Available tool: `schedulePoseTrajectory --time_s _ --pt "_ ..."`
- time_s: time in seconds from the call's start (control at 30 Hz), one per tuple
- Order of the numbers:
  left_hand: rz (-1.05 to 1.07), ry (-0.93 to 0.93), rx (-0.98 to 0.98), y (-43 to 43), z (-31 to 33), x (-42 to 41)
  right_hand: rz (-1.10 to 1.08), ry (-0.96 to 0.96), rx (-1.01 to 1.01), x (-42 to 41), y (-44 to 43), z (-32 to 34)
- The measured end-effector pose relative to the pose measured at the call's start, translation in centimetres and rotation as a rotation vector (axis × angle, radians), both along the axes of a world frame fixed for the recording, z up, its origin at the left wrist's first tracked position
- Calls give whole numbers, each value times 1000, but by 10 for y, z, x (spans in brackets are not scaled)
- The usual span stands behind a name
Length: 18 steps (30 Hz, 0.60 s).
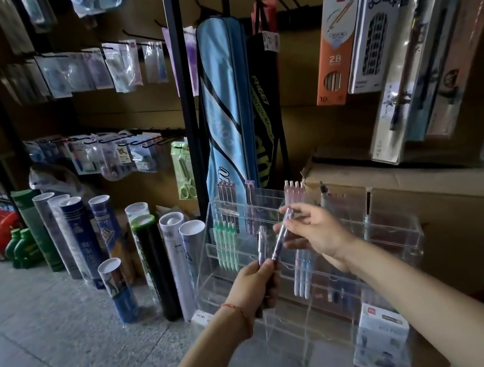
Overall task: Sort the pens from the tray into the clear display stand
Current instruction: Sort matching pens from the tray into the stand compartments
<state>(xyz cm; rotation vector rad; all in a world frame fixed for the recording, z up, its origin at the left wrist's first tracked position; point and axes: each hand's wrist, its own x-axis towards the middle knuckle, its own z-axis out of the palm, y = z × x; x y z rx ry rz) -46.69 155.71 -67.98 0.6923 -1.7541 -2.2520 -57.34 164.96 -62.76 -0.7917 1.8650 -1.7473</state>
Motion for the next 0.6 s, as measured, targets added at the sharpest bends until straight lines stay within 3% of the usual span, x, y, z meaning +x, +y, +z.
schedulePoseTrajectory --time_s 0.2,0.3,0.5,0.6 --pt "11 47 18 -45 26 -13 119 -13 -65 -16 -44 30" --pt "121 59 15 -75 28 -20 24 71 -122 -25 -71 44" --pt "261 99 12 -117 24 -33 -349 622 -254 -53 -117 56" --pt "283 123 84 -126 18 -39 -354 761 -132 -64 -141 47"
